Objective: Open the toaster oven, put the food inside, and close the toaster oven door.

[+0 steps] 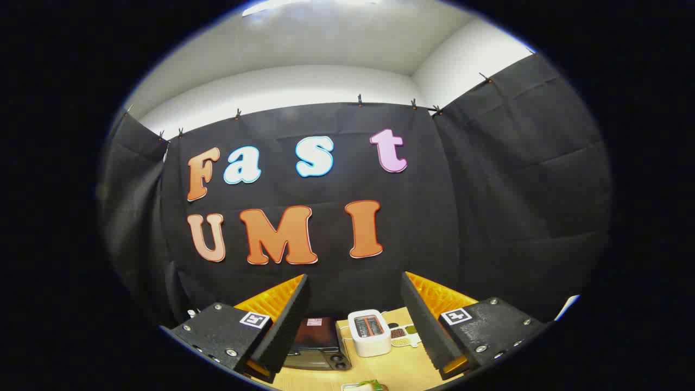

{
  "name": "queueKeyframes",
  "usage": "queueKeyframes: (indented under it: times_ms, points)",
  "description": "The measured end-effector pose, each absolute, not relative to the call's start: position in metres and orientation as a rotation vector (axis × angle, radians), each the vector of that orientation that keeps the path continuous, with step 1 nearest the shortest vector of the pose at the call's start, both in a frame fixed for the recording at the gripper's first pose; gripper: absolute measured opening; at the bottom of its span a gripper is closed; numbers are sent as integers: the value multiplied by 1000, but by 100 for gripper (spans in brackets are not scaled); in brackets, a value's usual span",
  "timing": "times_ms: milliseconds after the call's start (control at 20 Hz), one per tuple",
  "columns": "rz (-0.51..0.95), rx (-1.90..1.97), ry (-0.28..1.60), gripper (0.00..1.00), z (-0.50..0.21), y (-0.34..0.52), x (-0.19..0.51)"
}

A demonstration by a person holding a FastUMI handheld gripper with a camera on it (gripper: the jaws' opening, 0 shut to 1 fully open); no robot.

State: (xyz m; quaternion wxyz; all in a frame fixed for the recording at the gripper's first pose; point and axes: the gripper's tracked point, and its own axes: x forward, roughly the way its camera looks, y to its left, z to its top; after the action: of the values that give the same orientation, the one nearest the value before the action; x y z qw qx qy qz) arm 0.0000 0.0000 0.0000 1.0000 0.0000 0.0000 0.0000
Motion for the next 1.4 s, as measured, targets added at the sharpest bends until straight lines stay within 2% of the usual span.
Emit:
queueKeyframes:
  times_ms: [200,400,800,1050,1400]
  points:
    - [76,-61,53,99,-23,17,21]
    - [89,-77,69,99,-31,31,19]
    - [-41,-69,6,99,-32,67,-7]
    - [-75,12,11,99,-68,111,-8]
    - [-26,-168,96,99,-140,159,35]
